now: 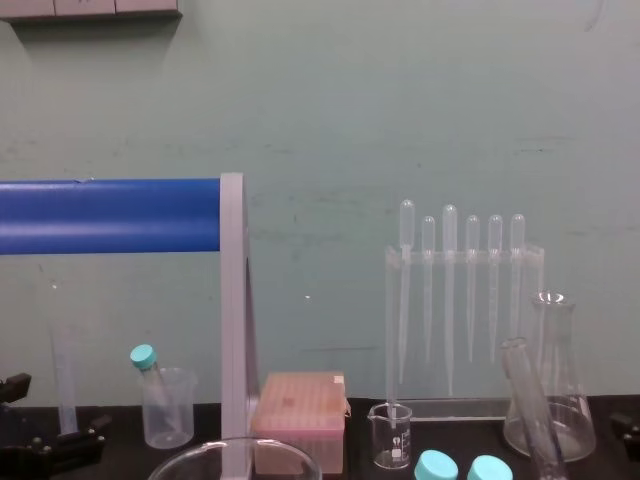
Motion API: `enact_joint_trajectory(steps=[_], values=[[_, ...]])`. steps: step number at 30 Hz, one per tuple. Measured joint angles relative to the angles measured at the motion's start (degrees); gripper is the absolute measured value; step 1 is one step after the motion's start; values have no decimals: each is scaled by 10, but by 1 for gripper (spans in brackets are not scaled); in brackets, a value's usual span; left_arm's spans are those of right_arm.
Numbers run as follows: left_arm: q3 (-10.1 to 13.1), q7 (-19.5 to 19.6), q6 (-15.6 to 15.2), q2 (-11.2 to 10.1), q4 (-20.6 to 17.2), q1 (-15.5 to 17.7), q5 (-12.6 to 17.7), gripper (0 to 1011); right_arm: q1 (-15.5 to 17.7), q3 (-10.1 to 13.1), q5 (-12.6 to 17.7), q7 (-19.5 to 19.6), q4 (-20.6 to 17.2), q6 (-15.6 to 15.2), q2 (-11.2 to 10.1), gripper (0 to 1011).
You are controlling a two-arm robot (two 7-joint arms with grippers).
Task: Hold the test tube with one hand and immerse one end into the beaker, then return it to the test tube rack.
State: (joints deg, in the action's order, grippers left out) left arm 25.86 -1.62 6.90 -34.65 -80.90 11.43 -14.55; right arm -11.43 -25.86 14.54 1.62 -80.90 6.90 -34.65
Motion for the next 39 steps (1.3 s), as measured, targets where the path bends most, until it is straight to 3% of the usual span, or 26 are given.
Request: enact_joint_trajectory(steps=[39], values=[[0,0,0,0,0,0,0,1000,0,0,0,0,0,0,0,1000]])
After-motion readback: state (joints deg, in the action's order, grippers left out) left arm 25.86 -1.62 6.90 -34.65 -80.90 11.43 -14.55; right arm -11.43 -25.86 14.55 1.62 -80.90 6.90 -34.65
